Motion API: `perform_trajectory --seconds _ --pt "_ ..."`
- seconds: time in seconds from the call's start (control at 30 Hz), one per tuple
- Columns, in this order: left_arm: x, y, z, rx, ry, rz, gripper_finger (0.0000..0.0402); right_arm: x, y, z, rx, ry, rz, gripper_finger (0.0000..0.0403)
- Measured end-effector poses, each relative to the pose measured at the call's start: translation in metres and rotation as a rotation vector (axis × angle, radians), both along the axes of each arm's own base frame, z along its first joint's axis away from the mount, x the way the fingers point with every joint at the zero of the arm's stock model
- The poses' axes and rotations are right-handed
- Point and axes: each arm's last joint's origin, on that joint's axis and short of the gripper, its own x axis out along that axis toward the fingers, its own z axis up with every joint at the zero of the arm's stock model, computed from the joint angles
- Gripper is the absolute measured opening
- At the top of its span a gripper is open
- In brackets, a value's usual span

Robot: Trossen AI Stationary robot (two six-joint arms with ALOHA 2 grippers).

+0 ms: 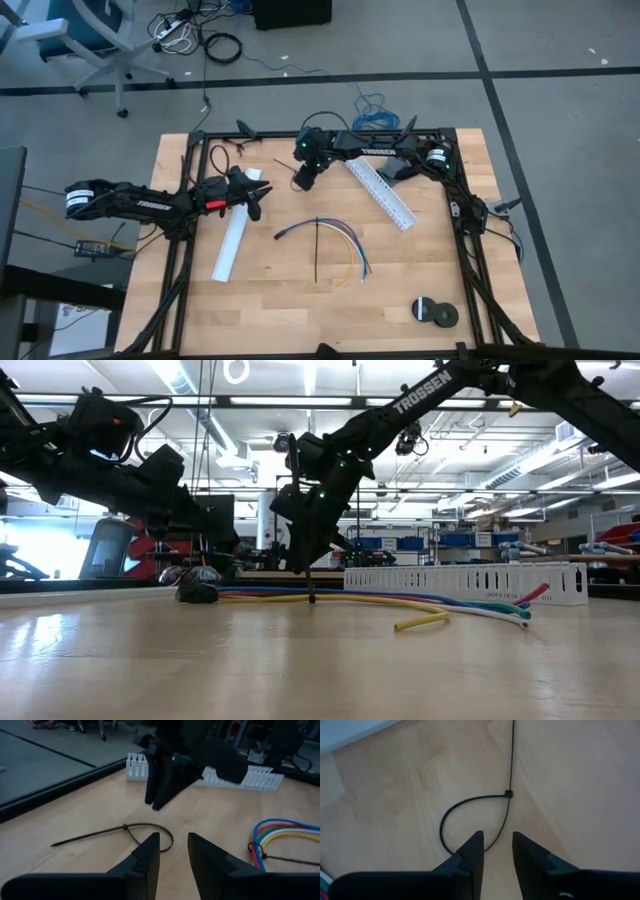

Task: Ziptie cables
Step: Wrap the cable wires with black zip tie

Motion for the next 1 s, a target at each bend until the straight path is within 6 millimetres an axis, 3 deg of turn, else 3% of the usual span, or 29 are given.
perform_trajectory --seconds 0.57,0.73,1.0 --pt "0.002 -0.002 0.002 -0.060 -0.053 -0.082 0.0110 0.004 0.017 -0.005 0.126 0.012 -0.079 0.0169" --pt "0.002 -0.003 0.002 -0.088 -0.062 -0.111 0.0110 0.013 0.027 -0.002 0.116 -0.051 -0.060 0.0173" --pt "0.002 -0.004 0.002 -0.095 -0.059 -0.116 0.0110 0.015 0.032 -0.024 0.062 0.033 -0.068 0.0158"
